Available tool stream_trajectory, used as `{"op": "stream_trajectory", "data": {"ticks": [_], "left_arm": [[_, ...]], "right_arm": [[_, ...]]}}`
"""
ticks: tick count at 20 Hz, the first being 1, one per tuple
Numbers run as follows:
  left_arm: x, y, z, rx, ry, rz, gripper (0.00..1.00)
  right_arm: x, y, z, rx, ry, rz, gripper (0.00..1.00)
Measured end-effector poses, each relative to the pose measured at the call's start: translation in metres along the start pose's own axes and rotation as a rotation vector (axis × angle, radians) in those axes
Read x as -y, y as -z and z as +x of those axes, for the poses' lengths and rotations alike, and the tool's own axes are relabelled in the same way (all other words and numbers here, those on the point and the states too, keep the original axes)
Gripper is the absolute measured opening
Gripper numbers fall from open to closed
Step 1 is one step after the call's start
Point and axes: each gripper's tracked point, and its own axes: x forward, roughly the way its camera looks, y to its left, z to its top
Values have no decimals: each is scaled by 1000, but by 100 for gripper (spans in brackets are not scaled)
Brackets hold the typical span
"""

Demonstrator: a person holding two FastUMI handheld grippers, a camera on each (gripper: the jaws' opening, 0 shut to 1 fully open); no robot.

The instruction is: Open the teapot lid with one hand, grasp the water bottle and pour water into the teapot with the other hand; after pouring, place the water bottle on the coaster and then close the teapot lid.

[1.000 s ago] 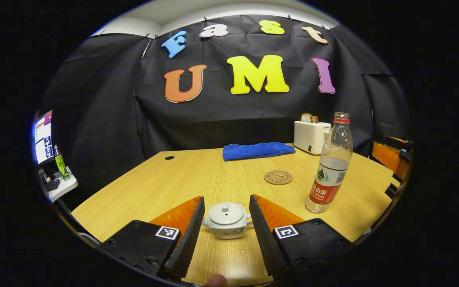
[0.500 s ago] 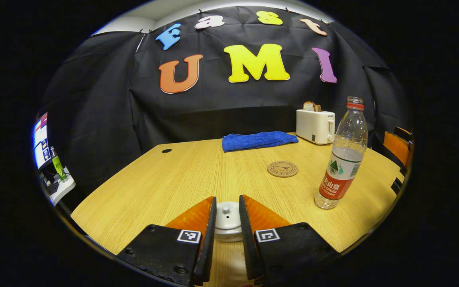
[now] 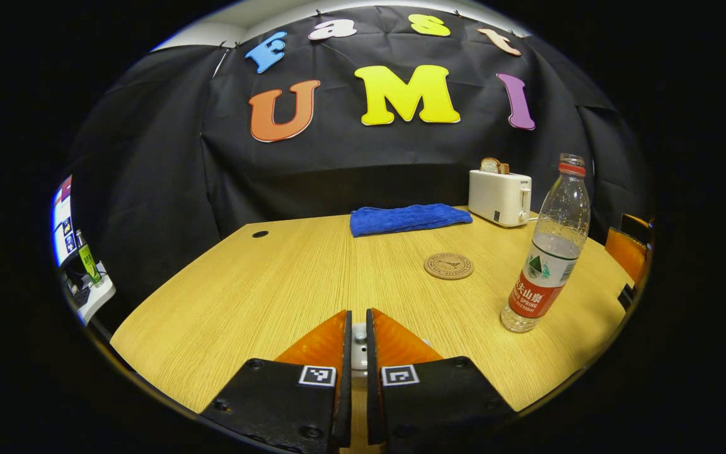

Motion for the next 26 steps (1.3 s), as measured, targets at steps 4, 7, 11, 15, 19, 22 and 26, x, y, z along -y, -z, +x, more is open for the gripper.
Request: {"op": "stream_trajectory", "data": {"ticks": [4,7,11,15,19,22,26], "left_arm": [[0,-4,-3,13,24,-22,5],[-2,-9,-6,31,35,-38,3],[-5,-18,-14,62,46,-49,3],[-9,-26,-23,88,51,-65,3],[-17,-34,-36,117,44,-66,3],[-30,-40,-47,134,27,-76,3],[-46,-42,-57,156,3,-101,3]], "right_arm": [[-15,4,-1,-9,-54,8,99],[-27,8,-2,-21,-89,7,95],[-45,16,-3,-46,-132,21,92],[-57,21,3,-67,-153,25,96],[-76,31,14,-103,-195,44,95],[-87,36,27,-125,-204,61,96],[-91,31,45,-120,-181,92,98]]}}
